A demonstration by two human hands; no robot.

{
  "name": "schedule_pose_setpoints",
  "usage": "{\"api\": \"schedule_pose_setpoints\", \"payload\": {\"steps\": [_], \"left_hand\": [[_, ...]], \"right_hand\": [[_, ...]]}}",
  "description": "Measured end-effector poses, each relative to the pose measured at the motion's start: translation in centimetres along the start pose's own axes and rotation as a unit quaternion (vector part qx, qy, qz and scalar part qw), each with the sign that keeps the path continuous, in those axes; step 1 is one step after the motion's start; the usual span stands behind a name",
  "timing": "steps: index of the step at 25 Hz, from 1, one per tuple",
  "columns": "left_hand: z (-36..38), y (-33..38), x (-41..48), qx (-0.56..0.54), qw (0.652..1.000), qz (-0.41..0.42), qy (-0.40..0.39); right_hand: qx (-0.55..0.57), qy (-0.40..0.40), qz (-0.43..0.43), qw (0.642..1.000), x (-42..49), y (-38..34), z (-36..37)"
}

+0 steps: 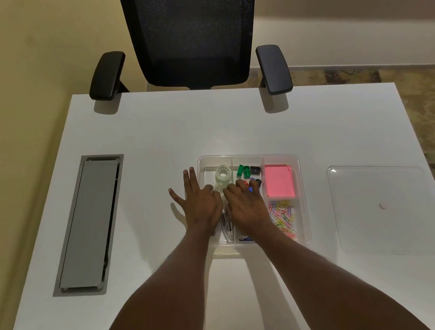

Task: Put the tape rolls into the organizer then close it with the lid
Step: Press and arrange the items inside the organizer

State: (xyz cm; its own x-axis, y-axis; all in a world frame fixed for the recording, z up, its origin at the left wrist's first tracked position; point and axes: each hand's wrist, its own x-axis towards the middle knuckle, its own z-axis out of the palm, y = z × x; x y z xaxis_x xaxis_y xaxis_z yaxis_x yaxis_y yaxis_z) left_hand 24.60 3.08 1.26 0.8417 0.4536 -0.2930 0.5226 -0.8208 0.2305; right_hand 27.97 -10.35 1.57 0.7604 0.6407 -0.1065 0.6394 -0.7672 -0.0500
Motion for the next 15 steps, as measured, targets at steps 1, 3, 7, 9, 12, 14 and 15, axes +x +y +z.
{"api": "schedule_pose_setpoints", "payload": {"steps": [1, 3, 7, 9, 12, 14, 15], "left_hand": [[0.0, 0.21, 0.04, 0.003, 1.0, -0.006, -0.005], [0.06, 0.55, -0.02, 0.007, 1.0, -0.016, -0.006], [0.08, 1.02, -0.27, -0.008, 1.0, -0.018, -0.011], [-0.06, 1.15, -0.26, -0.029, 0.999, -0.024, -0.021], [-0.44, 1.07, -0.03, -0.029, 0.998, -0.035, -0.032], [-0.56, 0.99, 0.06, -0.023, 0.998, -0.04, -0.042], [-0.6, 0.96, 0.01, -0.017, 0.998, -0.039, -0.052]], "right_hand": [[-0.001, 0.003, -0.001, 1.0, -0.12, 0.08, 0.03], [0.002, 0.002, 0.004, 1.0, -0.21, 0.26, 0.01], [-0.005, -0.009, -0.001, 1.0, -0.48, 0.19, 0.11], [-0.002, -0.016, 0.001, 1.0, -0.53, 0.14, 0.21], [0.003, -0.031, 0.009, 0.999, -0.51, -0.13, 0.32], [0.003, -0.037, 0.007, 0.999, -0.67, -0.31, 0.28], [0.002, -0.037, 0.004, 0.999, -0.84, -0.37, 0.23]]}}
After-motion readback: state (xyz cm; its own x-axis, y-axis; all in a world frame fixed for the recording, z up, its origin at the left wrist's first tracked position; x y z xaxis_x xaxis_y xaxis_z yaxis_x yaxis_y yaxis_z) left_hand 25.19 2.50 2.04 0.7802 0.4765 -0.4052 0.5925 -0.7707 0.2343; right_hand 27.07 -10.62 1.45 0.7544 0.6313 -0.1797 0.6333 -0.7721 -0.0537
